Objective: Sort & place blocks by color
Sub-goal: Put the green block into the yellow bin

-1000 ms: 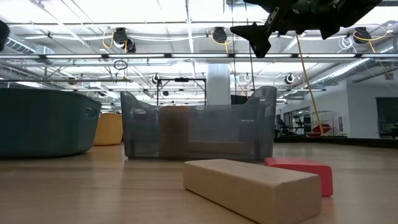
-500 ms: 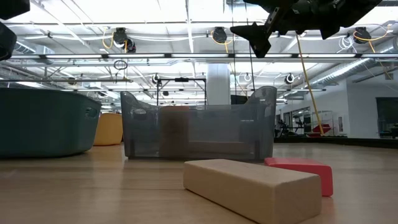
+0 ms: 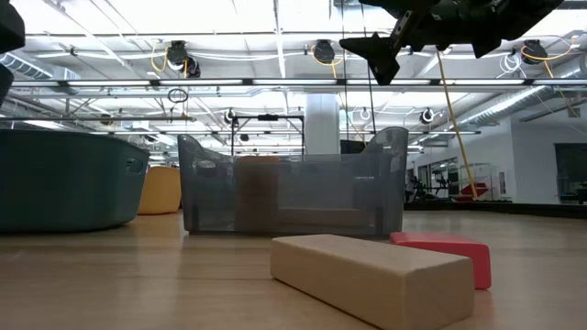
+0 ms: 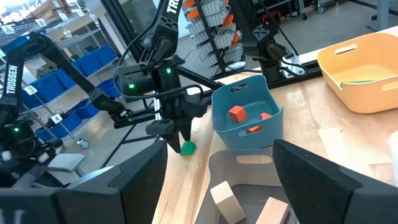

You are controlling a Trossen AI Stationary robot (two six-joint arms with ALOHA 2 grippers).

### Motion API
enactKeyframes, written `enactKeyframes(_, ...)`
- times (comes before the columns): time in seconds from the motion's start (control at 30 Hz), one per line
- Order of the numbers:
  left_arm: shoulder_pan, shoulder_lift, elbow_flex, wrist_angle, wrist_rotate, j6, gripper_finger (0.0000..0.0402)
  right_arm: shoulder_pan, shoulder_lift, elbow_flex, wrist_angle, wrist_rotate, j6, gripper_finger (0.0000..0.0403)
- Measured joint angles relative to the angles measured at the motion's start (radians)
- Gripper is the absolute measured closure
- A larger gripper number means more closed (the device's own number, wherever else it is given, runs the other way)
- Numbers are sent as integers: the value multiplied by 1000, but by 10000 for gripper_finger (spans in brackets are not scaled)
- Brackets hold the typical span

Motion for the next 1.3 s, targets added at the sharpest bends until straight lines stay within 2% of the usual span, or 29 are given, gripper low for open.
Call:
enactKeyframes(0.23, 4, 0, 0, -23, -48, 34, 133, 0, 0, 0, 0, 0, 0, 122)
enactKeyframes(0.5, 20, 28, 1, -13, -33, 97, 142, 0, 0, 0, 0, 0, 0, 122)
enactKeyframes(0.9, 16, 36, 3, -25, 24, 188, 266, 0, 0, 0, 0, 0, 0, 122)
enactKeyframes(1.3, 15, 41, 15, 62, -4, 311, 252, 0, 0, 0, 0, 0, 0, 122)
